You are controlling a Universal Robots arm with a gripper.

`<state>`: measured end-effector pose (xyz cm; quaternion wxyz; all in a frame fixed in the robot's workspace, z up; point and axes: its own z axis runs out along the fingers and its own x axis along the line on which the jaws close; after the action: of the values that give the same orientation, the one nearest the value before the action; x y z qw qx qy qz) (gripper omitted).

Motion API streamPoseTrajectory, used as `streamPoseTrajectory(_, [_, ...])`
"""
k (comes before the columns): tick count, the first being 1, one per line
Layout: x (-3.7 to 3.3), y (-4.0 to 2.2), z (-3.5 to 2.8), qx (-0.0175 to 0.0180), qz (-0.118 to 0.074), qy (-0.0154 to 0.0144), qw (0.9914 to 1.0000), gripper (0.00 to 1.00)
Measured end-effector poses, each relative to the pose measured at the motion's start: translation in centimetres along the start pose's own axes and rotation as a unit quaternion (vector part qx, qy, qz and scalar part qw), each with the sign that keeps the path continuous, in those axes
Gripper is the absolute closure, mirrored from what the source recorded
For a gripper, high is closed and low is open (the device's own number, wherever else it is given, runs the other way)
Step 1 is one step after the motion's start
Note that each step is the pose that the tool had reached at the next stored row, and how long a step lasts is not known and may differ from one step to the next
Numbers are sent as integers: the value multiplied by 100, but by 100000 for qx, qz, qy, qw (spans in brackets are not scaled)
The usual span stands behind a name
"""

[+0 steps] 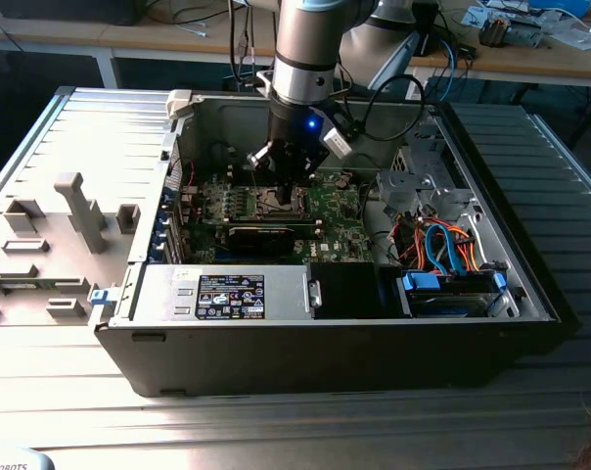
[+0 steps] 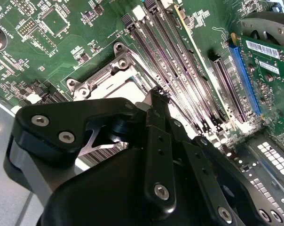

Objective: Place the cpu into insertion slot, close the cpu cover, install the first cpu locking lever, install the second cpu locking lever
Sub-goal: 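Install the first cpu locking lever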

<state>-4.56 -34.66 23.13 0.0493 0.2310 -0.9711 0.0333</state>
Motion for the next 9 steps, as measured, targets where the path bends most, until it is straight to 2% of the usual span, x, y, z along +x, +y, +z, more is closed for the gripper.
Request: streamPoseTrajectory(9, [0,0,0,169,-1450,-58,99989,89])
